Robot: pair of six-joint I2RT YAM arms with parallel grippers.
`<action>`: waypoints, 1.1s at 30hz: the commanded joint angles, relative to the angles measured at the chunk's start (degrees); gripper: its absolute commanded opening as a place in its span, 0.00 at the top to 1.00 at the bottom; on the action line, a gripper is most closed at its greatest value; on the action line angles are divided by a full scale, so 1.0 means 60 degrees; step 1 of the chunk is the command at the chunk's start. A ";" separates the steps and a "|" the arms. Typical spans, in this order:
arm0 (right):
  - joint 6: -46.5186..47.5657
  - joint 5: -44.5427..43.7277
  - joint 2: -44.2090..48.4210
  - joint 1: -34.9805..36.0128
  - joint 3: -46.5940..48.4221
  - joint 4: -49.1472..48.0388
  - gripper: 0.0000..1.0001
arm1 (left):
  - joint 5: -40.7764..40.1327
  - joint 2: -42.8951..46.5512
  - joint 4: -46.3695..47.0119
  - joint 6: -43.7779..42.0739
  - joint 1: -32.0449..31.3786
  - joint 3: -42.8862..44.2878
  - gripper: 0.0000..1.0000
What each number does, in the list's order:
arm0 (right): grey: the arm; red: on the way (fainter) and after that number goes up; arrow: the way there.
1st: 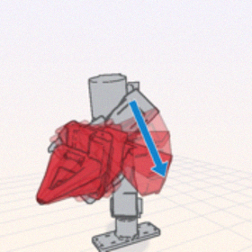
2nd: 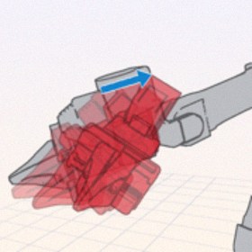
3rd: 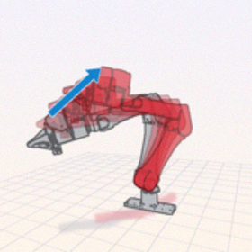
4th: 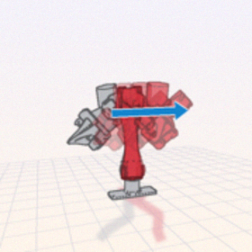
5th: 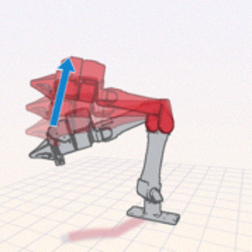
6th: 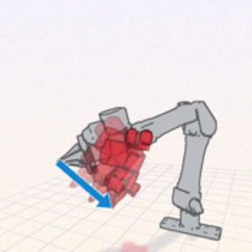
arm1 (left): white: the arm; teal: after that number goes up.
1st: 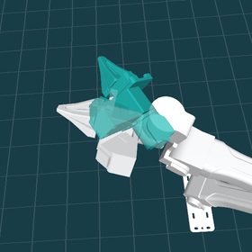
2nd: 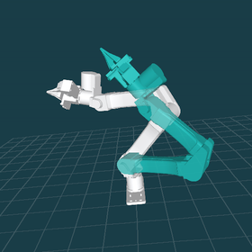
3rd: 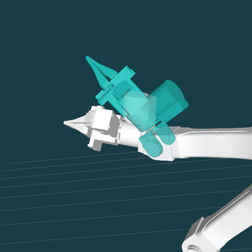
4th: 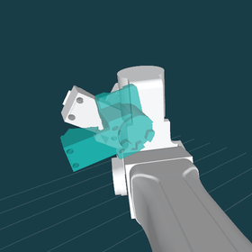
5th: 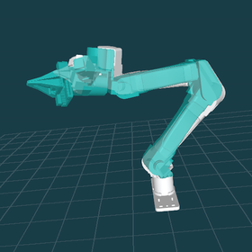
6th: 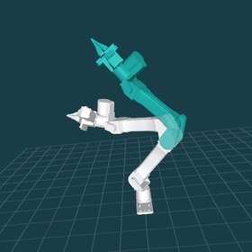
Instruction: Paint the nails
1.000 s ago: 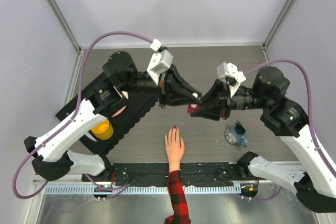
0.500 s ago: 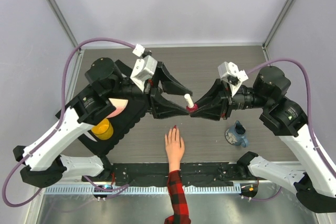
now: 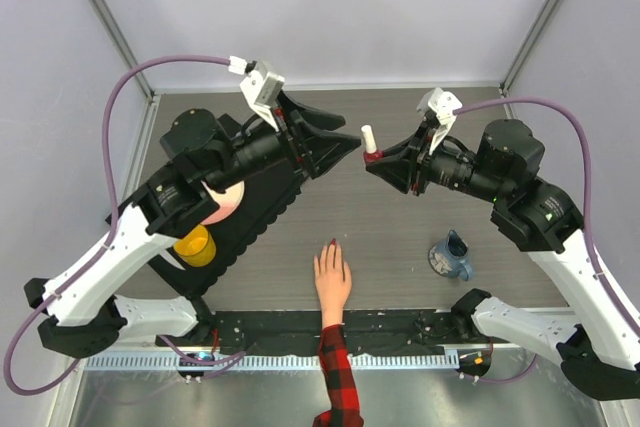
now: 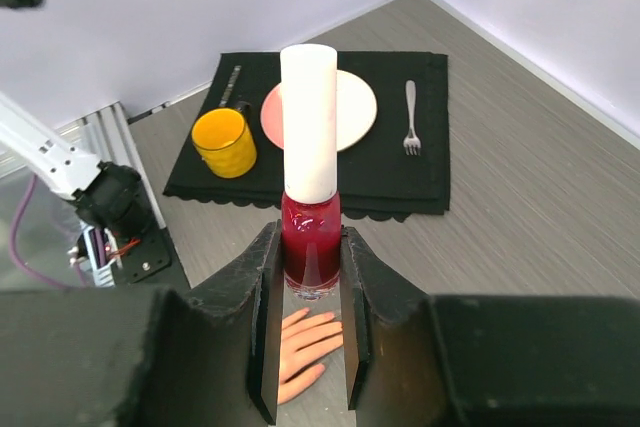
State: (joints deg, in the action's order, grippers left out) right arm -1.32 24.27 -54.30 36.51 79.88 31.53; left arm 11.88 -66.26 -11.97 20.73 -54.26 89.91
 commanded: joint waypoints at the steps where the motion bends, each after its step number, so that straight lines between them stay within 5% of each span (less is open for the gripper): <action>1: 0.0089 -0.0808 0.0115 -0.0050 0.0223 -0.0376 0.99 | -0.0720 -0.0411 0.0632 0.0397 -0.0024 0.0235 0.43; 12: 0.0118 -0.0706 0.0232 -0.0036 0.0164 -0.0421 0.99 | -0.0135 -0.1320 0.0617 0.0822 -0.0039 0.0557 0.48; 18: 0.0074 0.0330 0.0378 -0.0036 0.0003 -0.0523 0.99 | 0.1121 -0.1379 0.1173 0.0515 0.0005 0.0338 0.93; 21: -0.0102 0.1355 0.0613 -0.0036 -0.0246 -0.0786 0.99 | 0.4338 -0.1597 0.1539 0.0718 0.0312 0.0556 1.00; 22: -0.0160 0.2491 0.0744 -0.0036 -0.0377 -0.0947 0.99 | 0.6915 -0.1714 0.2454 0.1053 0.0559 0.0572 1.00; 24: -0.0538 0.4179 0.0832 -0.0050 -0.0524 -0.1283 0.99 | 0.9143 -0.1978 0.4968 0.3856 0.0679 0.0150 1.00; 25: -0.0817 0.5579 0.0978 -0.0036 -0.0757 -0.1981 0.99 | 1.0589 -0.2081 0.9145 0.5319 0.0650 -0.0505 1.00; 27: -0.2348 0.6308 0.1125 -0.0036 -0.1211 -0.3372 0.99 | 1.0968 -0.2403 1.2673 0.9093 0.0650 -0.0746 1.00; 29: -0.2533 0.6472 0.1126 -0.0036 -0.1345 -0.3907 0.99 | 1.1014 -0.2477 1.2750 0.9217 0.0664 -0.0586 1.00; 33: -0.2548 0.6121 0.1067 -0.0036 -0.1316 -0.3936 0.99 | 1.0458 -0.2142 1.0613 0.6970 0.0679 -0.0688 0.92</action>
State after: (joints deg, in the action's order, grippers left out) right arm -14.76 55.83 -46.59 36.45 72.58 14.20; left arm 68.97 -82.28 46.17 59.31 -50.22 85.58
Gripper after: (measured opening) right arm 0.287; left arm 0.098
